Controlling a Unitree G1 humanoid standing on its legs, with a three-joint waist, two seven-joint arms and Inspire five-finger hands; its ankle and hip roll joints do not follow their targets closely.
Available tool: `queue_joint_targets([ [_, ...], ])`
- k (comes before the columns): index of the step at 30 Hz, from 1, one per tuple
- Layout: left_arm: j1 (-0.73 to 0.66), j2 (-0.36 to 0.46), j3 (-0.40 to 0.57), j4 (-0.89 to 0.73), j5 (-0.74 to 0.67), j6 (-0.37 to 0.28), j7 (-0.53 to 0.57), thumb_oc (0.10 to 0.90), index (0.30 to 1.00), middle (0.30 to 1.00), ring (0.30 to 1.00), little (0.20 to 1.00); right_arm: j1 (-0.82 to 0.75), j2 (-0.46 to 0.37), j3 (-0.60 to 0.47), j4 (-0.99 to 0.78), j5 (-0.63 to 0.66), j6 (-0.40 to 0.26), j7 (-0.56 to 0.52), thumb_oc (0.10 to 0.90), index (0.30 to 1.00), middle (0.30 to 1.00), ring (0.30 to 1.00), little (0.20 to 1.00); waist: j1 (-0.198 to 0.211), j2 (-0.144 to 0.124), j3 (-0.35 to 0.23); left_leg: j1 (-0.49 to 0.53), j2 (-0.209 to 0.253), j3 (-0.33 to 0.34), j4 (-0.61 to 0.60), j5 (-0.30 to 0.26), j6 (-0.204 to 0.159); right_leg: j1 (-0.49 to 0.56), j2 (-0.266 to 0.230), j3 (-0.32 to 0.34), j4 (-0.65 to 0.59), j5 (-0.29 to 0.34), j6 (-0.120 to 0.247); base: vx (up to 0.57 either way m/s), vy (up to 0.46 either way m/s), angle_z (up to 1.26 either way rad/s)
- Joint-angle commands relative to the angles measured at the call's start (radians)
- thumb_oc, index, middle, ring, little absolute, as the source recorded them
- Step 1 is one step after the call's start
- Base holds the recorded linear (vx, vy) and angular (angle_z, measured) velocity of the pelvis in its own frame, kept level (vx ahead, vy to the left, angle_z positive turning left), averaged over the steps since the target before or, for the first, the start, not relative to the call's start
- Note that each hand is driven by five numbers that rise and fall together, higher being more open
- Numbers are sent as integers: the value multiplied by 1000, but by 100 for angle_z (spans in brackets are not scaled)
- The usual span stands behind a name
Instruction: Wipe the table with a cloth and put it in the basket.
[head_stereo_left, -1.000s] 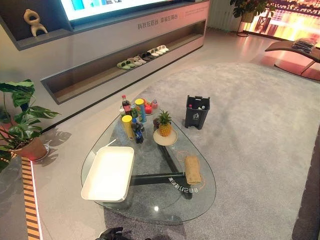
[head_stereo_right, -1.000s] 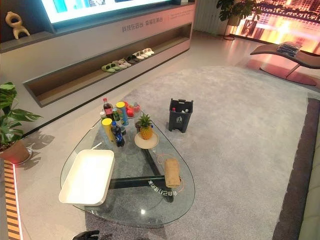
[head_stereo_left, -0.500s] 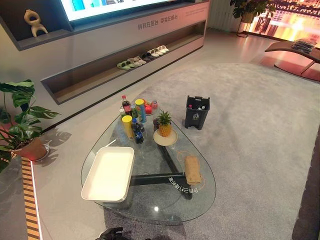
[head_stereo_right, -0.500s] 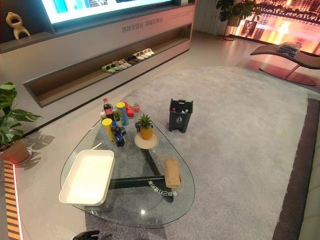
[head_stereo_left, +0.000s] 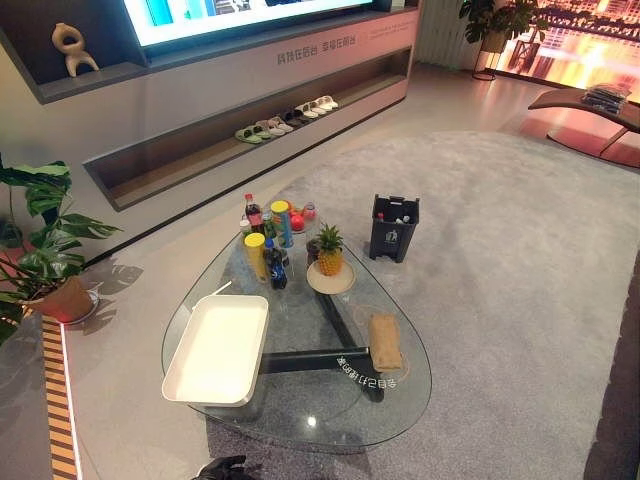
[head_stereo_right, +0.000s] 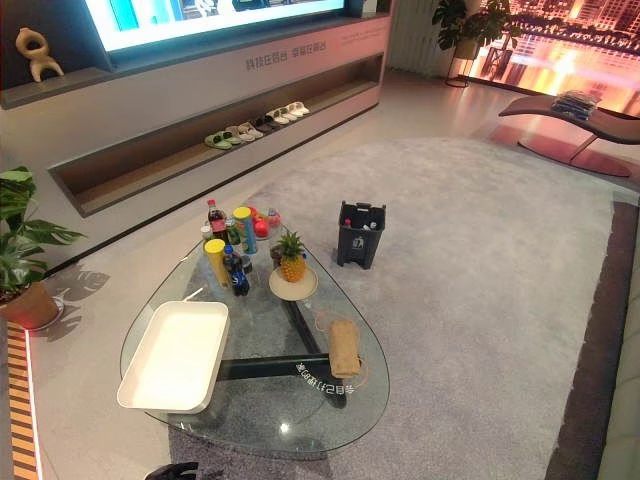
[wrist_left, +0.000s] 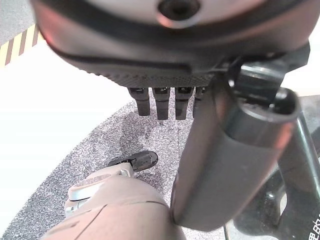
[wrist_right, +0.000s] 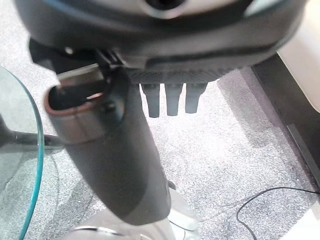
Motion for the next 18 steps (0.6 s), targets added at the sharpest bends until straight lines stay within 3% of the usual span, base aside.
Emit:
queue_joint_targets([
  [1,-64,11,0,66,4,-30,25,800,900,900,900,900,-75,-36,14,40,-17,35,-3,800,900,900,900,900,4,-16,26,7,-22,-11,0,-64,-5,-16,-14,-24,30,-10,34,32,6,0],
  [7,-75,23,-1,46,-31,-33,47,800,900,900,900,900,-76,-48,26,23,-14,39,-2,800,900,900,900,900,-3,-9,56,-29,-17,-7,0,-46,-9,-57,-15,-16,37,2,36,-19,-1,0],
  [13,-206,26,-35,0,-165,-89,81,800,900,900,900,900,-183,-60,63,-7,69,29,-78,800,900,900,900,900,-33,19,209,-184,-23,-2,0,2,0,-240,-7,20,53,52,28,-255,7,-3],
  [18,-270,19,-35,-31,-283,-162,86,800,900,900,900,900,-243,-61,75,-5,83,36,-107,800,900,900,900,900,-47,35,299,-269,-37,-8,0,27,-2,-322,3,33,43,76,27,-140,0,-1],
])
